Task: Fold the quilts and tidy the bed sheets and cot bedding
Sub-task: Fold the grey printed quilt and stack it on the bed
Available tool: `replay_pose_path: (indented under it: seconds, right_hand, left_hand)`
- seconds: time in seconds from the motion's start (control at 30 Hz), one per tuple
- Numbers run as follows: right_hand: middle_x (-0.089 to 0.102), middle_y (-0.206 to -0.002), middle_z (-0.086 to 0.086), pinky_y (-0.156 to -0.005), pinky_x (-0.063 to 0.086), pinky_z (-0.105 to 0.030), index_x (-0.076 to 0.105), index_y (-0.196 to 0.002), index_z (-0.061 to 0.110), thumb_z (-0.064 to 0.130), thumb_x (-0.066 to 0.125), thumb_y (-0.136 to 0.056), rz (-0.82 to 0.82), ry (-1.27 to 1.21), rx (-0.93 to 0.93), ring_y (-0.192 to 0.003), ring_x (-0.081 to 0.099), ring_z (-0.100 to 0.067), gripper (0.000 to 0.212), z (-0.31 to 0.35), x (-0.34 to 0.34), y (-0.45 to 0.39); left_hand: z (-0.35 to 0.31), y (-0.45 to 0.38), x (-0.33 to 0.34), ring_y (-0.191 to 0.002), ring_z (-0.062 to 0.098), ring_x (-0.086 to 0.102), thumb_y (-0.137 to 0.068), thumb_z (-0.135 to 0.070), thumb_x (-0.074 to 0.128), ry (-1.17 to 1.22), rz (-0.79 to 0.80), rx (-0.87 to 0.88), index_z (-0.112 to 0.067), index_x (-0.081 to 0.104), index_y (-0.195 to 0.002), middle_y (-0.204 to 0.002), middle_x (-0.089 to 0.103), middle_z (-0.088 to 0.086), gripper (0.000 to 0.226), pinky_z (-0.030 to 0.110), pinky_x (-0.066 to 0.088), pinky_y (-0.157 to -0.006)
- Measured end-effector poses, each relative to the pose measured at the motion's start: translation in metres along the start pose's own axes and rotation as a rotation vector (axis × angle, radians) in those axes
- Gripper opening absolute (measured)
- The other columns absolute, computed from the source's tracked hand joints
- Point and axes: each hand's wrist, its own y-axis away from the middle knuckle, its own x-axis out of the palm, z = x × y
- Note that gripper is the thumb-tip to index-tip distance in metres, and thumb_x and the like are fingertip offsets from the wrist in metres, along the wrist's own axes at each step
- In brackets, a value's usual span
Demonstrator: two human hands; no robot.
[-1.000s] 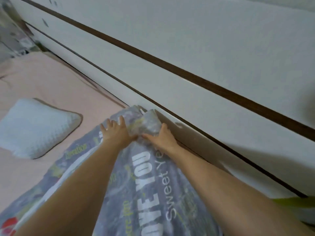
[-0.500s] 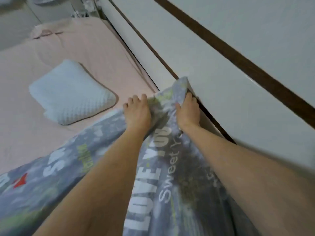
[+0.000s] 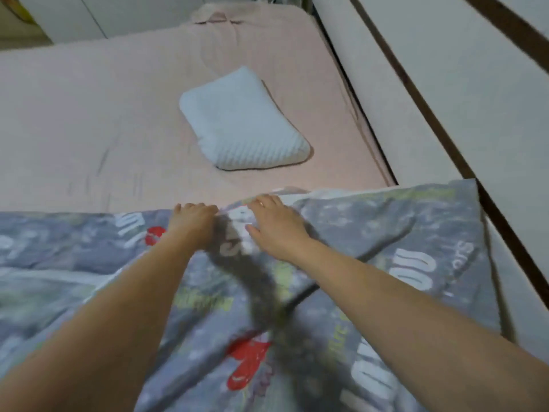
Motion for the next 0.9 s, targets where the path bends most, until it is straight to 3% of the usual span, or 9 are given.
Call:
replay_pose_path:
  seconds: [0.23,0.3,0.4,0.57,0.63,0.7,0.77,0.83,0.9]
  right_hand:
    - [0.045,-0.142,-0.017,-0.1,0.041,-0.043,0.039,-0.138,0.008,0.055,0.071,-0.076,0.499,0.18,0.136,-0.128,0.045,-0.033,0.084,0.11,0.077,-0.084]
    - [0.056,-0.131,-0.016,-0.091,0.047,-0.039,0.05,-0.129,0.009,0.04,0.072,-0.08,0.516,0.227,0.19,-0.119,0.055,-0.032,0.062,0.115,0.09,-0.083]
    - [0.062,-0.118,-0.019,-0.087,0.047,-0.038,0.06,-0.114,0.006,0.007,0.051,-0.089,0.225,0.182,0.186,-0.113,0.056,-0.035,0.027,0.127,0.103,-0.088]
    - [0.058,-0.099,-0.022,-0.079,0.037,-0.045,0.056,-0.108,0.005,-0.006,0.049,-0.072,-0.394,0.081,0.22,-0.101,0.048,-0.038,0.038,0.139,0.101,-0.132]
    - [0.051,-0.113,-0.021,-0.088,0.036,-0.047,0.054,-0.116,0.006,0.0,0.047,-0.081,-0.347,0.175,0.31,-0.109,0.045,-0.037,0.036,0.135,0.118,-0.144]
    - [0.041,-0.128,-0.019,-0.096,0.037,-0.046,0.042,-0.131,0.009,0.008,0.044,-0.091,0.019,0.296,0.35,-0.12,0.04,-0.037,0.04,0.13,0.145,-0.139]
    - [0.03,-0.14,-0.02,-0.105,0.032,-0.045,0.025,-0.144,0.009,0.013,0.045,-0.093,0.26,0.307,0.389,-0.131,0.032,-0.037,0.054,0.131,0.167,-0.125]
    - [0.018,-0.149,-0.023,-0.112,0.024,-0.046,0.012,-0.15,0.01,0.015,0.045,-0.093,0.237,0.197,0.427,-0.14,0.018,-0.037,0.066,0.141,0.17,-0.118]
    - [0.011,-0.155,-0.019,-0.114,0.018,-0.047,0.011,-0.151,0.013,0.024,0.046,-0.094,0.201,0.138,0.39,-0.145,0.009,-0.033,0.067,0.169,0.163,-0.11]
  left_hand:
    - [0.137,0.012,0.086,-0.142,0.029,0.024,-0.092,-0.041,0.047,-0.056,0.275,0.055,-0.031,0.029,-0.145,-0.154,0.03,0.002,0.057,0.052,0.011,-0.115]
    - [0.154,0.02,0.109,-0.143,0.027,0.025,-0.093,-0.044,0.044,-0.041,0.379,0.068,-0.031,0.029,-0.146,-0.154,0.03,0.001,0.056,0.057,0.005,-0.114]
    - [0.172,0.043,0.132,-0.133,0.023,0.041,-0.1,-0.033,0.035,-0.058,0.412,0.067,-0.025,0.052,-0.13,-0.143,0.048,0.004,0.035,0.05,0.017,-0.113]
    - [0.23,0.012,0.083,-0.099,0.039,0.061,-0.098,-0.016,0.042,0.15,-0.27,-0.185,-0.01,0.061,-0.105,-0.108,0.064,0.021,0.021,0.041,0.044,-0.073]
    - [0.258,-0.002,0.076,-0.094,0.04,0.059,-0.094,-0.011,0.044,0.174,-0.559,-0.305,-0.011,0.055,-0.102,-0.101,0.063,0.021,0.014,0.041,0.036,-0.066]
    - [0.256,-0.005,0.097,-0.123,0.038,0.043,-0.096,-0.012,0.038,0.148,-0.393,-0.284,-0.014,0.045,-0.13,-0.129,0.051,0.02,0.035,0.051,0.036,-0.09]
    - [0.236,0.007,0.137,-0.146,0.034,0.007,-0.1,-0.015,0.024,0.201,-0.001,-0.237,-0.018,0.012,-0.152,-0.157,0.014,0.015,0.053,0.062,0.007,-0.111]
    - [0.23,0.02,0.165,-0.147,0.032,-0.007,-0.103,-0.018,0.018,0.238,0.137,-0.19,-0.019,-0.002,-0.153,-0.161,-0.004,0.01,0.054,0.062,-0.003,-0.112]
    - [0.246,0.039,0.17,-0.148,0.03,-0.001,-0.104,-0.025,0.024,0.219,0.035,-0.111,-0.019,0.005,-0.153,-0.16,0.003,0.008,0.053,0.059,0.003,-0.115]
